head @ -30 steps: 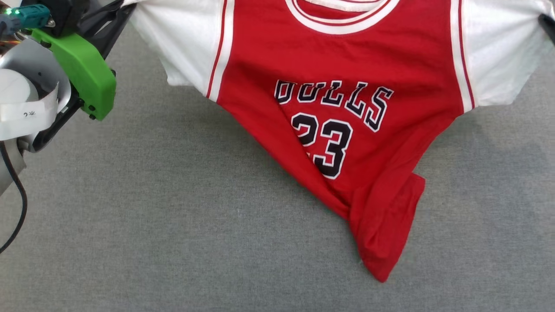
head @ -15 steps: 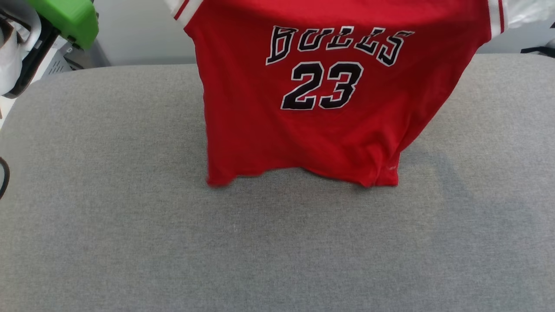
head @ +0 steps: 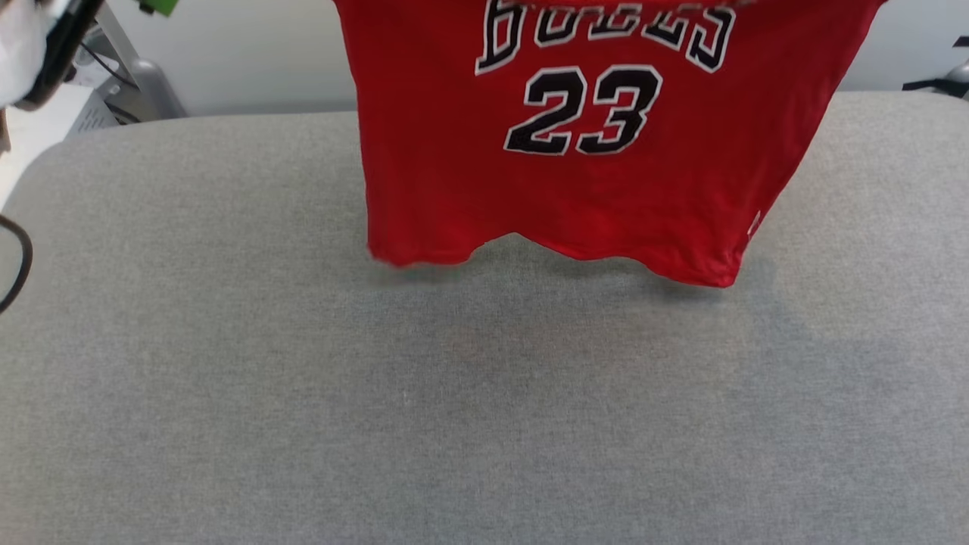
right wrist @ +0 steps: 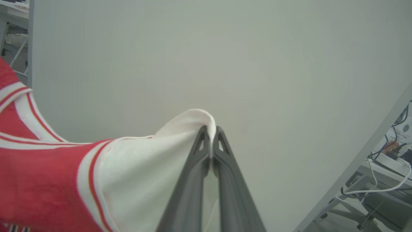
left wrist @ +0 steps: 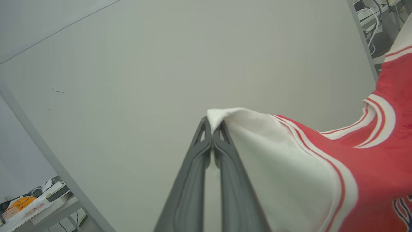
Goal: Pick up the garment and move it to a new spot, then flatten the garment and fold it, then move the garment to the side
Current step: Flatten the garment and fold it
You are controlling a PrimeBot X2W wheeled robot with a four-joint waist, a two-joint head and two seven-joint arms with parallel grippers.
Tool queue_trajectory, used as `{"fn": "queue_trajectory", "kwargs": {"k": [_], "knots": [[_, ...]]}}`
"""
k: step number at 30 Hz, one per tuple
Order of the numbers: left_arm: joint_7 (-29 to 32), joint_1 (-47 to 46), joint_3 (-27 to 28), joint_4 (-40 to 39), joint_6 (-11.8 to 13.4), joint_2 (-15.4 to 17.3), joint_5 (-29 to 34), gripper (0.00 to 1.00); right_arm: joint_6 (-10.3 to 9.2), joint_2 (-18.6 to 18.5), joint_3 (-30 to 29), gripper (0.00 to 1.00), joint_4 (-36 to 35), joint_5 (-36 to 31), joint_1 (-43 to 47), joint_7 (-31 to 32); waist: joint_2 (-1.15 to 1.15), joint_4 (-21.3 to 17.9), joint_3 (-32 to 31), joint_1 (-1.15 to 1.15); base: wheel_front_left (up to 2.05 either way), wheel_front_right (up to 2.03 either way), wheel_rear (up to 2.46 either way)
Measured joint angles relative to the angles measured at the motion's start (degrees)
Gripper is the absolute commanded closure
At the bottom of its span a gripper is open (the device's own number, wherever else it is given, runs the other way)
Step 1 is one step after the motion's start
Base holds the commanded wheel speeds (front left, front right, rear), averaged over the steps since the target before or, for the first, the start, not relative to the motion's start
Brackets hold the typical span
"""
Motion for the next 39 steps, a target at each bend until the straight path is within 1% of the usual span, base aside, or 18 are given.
{"fn": "queue_trajectory", "kwargs": {"k": [5, 9, 17, 25, 30, 32, 36, 39], "knots": [[0.9, -3.2, 1.1, 1.2, 0.6, -1.2, 0.1, 1.0, 0.0, 1.8, 2.1, 1.0, 5.6, -1.5, -6.5, 0.9, 0.0, -0.2, 2.7, 0.0, 0.0, 0.0, 0.0], [1.7, -7.8, 1.8, 3.5, 0.6, -2.5, 1.8, 1.0, 0.0, 3.6, 4.0, 1.0, 10.6, -3.2, -13.7, 0.7, 0.0, -0.4, 5.9, 0.0, 0.0, 0.0, 0.0], [0.1, -17.2, 4.3, 7.7, 1.0, -6.3, 4.3, 1.0, 0.0, 7.4, 3.9, 1.0, 21.8, -6.4, -28.4, -3.7, 0.0, -0.7, 13.1, 0.01, 0.0, 0.0, 0.0], [-1.4, -22.9, 5.6, 10.0, 1.1, -7.7, 6.0, 1.0, -0.01, 11.8, 3.2, 1.0, 31.3, -10.3, -38.9, -9.6, 0.0, -0.8, 19.5, 0.01, 0.0, 0.0, 0.0], [-3.0, -25.1, 5.6, 13.7, -0.3, -8.1, 6.6, 1.0, 0.0, 14.6, 3.4, 1.0, 35.4, -11.3, -41.4, -12.6, 0.0, -1.2, 22.4, 0.01, 0.0, 0.0, 0.0], [-3.6, -25.1, 5.3, 15.7, -1.4, -8.5, 6.5, 1.0, 0.0, 15.7, 4.3, 1.0, 36.5, -11.3, -41.4, -13.5, 0.0, -1.4, 23.3, 0.01, 0.0, 0.0, 0.0], [-5.5, -24.7, 5.0, 19.1, -2.8, -9.2, 5.9, 1.0, 0.0, 17.0, 6.0, 1.0, 38.1, -11.0, -40.6, -15.1, 0.0, -1.8, 24.1, 0.02, 0.0, 0.0, 0.0], [-6.9, -23.2, 4.8, 21.6, -4.2, -9.8, 5.6, 1.0, 0.0, 17.5, 7.4, 1.0, 39.1, -9.5, -38.6, -16.4, 0.0, -1.8, 23.8, 0.01, 0.0, 0.0, 0.0]]}}
